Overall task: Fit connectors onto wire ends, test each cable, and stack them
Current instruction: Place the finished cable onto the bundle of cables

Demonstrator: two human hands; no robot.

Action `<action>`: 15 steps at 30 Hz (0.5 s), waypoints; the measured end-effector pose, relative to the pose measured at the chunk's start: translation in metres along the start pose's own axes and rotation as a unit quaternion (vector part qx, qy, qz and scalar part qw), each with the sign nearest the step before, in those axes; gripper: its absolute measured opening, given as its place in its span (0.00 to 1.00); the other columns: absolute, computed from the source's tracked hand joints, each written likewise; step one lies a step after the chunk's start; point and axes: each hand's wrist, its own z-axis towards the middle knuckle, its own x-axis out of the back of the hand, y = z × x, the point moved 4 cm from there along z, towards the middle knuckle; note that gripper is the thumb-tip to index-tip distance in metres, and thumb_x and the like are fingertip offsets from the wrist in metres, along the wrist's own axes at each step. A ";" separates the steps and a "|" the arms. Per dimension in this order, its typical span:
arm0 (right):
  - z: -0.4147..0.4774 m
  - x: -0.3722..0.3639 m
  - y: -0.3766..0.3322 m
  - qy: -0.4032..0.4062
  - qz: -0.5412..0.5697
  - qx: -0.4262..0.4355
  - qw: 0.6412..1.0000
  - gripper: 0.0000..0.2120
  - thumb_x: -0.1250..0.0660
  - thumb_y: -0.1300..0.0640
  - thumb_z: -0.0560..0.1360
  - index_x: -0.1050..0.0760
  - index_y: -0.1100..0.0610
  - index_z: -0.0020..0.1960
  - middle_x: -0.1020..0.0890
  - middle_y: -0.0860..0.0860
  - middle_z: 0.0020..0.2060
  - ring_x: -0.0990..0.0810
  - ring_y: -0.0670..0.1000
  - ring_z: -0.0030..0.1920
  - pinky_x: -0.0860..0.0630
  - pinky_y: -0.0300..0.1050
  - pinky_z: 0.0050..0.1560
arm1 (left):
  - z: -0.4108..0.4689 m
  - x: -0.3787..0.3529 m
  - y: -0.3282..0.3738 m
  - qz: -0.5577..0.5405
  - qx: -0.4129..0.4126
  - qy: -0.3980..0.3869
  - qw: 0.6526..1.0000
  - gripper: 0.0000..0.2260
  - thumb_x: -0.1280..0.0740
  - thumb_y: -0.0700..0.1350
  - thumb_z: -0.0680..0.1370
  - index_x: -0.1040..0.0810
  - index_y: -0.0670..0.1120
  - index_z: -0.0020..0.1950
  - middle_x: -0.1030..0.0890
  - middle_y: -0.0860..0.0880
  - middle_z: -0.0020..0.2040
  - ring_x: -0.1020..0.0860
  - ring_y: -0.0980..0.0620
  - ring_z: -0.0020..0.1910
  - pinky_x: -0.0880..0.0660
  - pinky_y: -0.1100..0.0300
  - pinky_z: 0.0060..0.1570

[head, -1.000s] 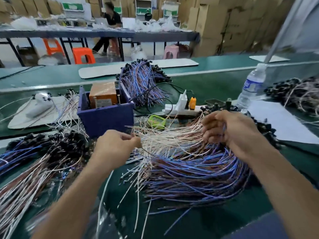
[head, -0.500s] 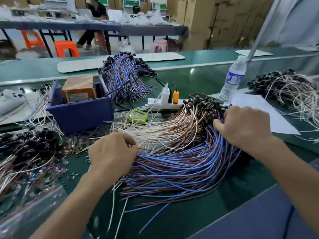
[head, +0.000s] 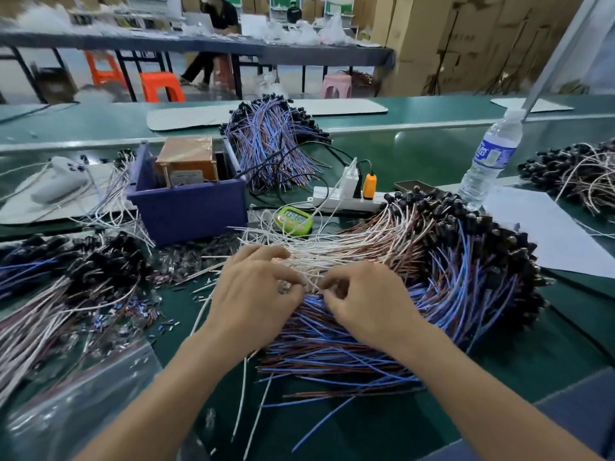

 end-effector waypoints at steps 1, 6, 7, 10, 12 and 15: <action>0.000 -0.007 -0.010 0.022 0.043 -0.003 0.999 0.08 0.31 0.50 0.76 0.17 0.47 0.54 0.17 0.43 0.36 0.20 0.46 0.38 0.22 0.44 0.42 | 0.000 0.006 -0.006 -0.008 0.013 0.017 1.000 0.06 0.29 0.52 0.75 0.12 0.60 0.46 0.20 0.60 0.64 0.31 0.55 0.67 0.39 0.57 0.69; 0.013 -0.036 -0.070 0.103 0.122 0.039 0.986 0.11 0.29 0.55 0.75 0.21 0.46 0.57 0.21 0.43 0.29 0.23 0.45 0.32 0.26 0.43 0.37 | -0.009 0.051 -0.056 -0.001 0.081 0.134 0.988 0.05 0.27 0.47 0.74 0.11 0.55 0.44 0.16 0.56 0.58 0.27 0.53 0.62 0.34 0.54 0.68; 0.019 -0.041 -0.083 0.097 0.129 0.052 0.986 0.11 0.30 0.55 0.75 0.21 0.46 0.56 0.21 0.43 0.29 0.22 0.45 0.32 0.26 0.43 0.37 | -0.013 0.062 -0.071 0.005 0.100 0.153 0.983 0.05 0.27 0.46 0.74 0.11 0.55 0.43 0.16 0.56 0.57 0.27 0.54 0.62 0.33 0.54 0.67; 0.038 -0.062 -0.121 0.042 0.166 0.081 0.982 0.10 0.31 0.56 0.75 0.19 0.47 0.55 0.21 0.44 0.30 0.23 0.45 0.32 0.25 0.44 0.38 | -0.027 0.097 -0.118 0.033 0.172 0.206 0.963 0.05 0.26 0.45 0.74 0.11 0.54 0.43 0.15 0.56 0.56 0.26 0.52 0.62 0.31 0.51 0.69; 0.050 -0.076 -0.147 -0.002 0.185 0.104 0.977 0.10 0.32 0.56 0.76 0.18 0.46 0.55 0.21 0.41 0.31 0.25 0.42 0.31 0.28 0.39 0.36 | -0.039 0.123 -0.147 0.057 0.229 0.248 0.940 0.06 0.27 0.45 0.74 0.12 0.55 0.43 0.14 0.55 0.55 0.25 0.50 0.61 0.29 0.51 0.66; 0.062 -0.096 -0.183 -0.053 0.212 0.122 0.968 0.11 0.33 0.57 0.76 0.16 0.46 0.54 0.17 0.40 0.36 0.21 0.40 0.34 0.25 0.34 0.37 | -0.058 0.156 -0.194 0.060 0.323 0.295 0.897 0.07 0.27 0.43 0.75 0.12 0.54 0.45 0.13 0.50 0.53 0.20 0.45 0.56 0.22 0.50 0.59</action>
